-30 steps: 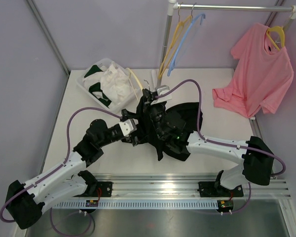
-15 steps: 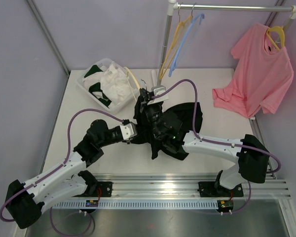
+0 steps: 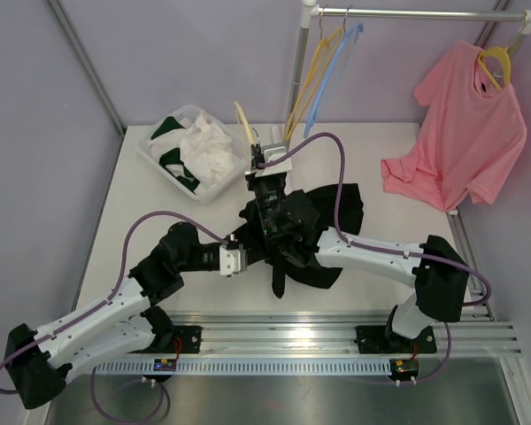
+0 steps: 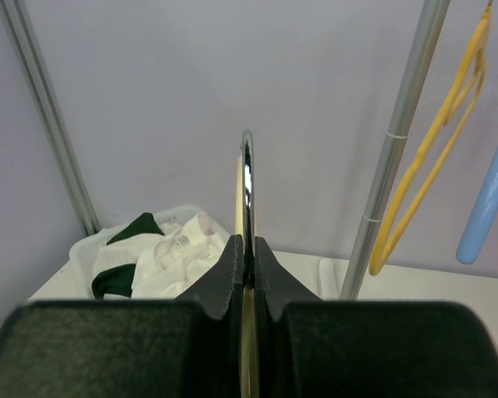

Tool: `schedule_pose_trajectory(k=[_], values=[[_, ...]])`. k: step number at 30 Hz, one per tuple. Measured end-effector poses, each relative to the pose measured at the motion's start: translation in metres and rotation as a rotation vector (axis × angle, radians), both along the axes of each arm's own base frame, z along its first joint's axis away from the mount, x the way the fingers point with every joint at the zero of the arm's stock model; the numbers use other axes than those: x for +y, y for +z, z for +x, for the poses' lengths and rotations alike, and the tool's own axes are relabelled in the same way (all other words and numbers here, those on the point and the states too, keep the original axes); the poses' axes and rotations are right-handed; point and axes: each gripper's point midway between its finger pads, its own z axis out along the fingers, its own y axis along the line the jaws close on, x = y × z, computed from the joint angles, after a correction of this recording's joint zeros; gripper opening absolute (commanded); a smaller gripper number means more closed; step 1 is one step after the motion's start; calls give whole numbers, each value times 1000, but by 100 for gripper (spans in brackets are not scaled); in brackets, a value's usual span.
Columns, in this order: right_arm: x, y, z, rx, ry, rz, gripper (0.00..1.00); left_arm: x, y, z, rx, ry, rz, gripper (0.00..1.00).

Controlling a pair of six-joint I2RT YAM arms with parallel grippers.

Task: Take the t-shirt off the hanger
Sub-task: Remove the tshirt from the hanger, then place the tshirt into the basket

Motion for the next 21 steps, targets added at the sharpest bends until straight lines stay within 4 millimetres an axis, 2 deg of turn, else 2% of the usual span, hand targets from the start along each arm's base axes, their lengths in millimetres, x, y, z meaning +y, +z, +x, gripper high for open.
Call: schedule_pose_trajectory(k=[5,8,13,17,19,21], values=[[-4,20,4,-2,-47,1,0,-9,-19,-37,-43,-145,78,0],[-5,39,5,-1,-64,15,0,-15,-31,-53,-93,-207,124,0],[-3,46,5,21,-62,-37,0,-21,-55,-50,-137,-210,203,1],[-6,41,2,54,-40,-98,0,-27,-97,-43,-130,-197,347,0],[-10,44,-4,65,-15,-109,0,-27,-119,-40,-121,-191,424,0],[-18,51,-11,67,12,-103,0,-26,-133,-38,-115,-185,473,0]])
